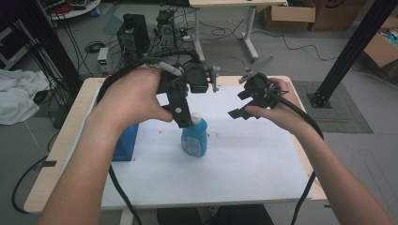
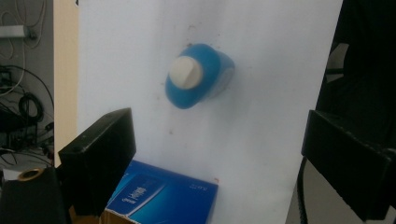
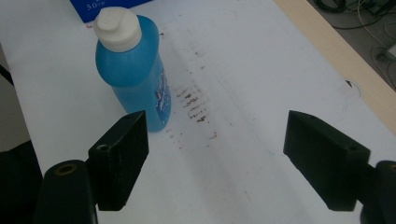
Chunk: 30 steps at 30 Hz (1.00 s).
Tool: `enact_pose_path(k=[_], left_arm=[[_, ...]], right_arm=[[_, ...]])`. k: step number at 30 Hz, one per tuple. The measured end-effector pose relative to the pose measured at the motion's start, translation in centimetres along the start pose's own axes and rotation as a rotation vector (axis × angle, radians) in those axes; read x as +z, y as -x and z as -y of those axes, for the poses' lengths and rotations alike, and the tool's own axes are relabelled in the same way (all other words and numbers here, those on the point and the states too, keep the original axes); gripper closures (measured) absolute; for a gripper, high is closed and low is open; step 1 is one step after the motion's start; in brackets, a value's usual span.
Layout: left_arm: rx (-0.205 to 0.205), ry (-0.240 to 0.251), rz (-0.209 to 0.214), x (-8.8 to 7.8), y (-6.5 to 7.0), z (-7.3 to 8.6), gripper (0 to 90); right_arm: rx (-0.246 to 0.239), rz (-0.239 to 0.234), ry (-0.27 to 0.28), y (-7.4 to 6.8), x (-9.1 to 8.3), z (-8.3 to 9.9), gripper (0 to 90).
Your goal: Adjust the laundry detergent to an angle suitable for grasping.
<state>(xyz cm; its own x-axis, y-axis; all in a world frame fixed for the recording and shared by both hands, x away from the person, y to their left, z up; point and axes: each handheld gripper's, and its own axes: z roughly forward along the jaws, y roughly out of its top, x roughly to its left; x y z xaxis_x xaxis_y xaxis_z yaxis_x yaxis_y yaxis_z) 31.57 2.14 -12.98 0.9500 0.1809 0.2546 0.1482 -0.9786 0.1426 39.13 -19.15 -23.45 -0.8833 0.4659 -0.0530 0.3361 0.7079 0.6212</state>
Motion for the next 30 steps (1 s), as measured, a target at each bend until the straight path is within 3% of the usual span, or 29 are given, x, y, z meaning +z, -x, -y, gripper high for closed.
enact_pose_path(k=[6,30], left_arm=[[0.001,0.003,0.006,-0.1,0.1,0.1,10.6],[0.005,0.008,0.035,-0.4,0.3,-0.3,10.8]], right_arm=[[0.02,-0.018,0.005,-0.7,1.5,-0.2,21.8],[-0.005,-0.082,0.015,-4.4,6.7,-1.2,21.6]])
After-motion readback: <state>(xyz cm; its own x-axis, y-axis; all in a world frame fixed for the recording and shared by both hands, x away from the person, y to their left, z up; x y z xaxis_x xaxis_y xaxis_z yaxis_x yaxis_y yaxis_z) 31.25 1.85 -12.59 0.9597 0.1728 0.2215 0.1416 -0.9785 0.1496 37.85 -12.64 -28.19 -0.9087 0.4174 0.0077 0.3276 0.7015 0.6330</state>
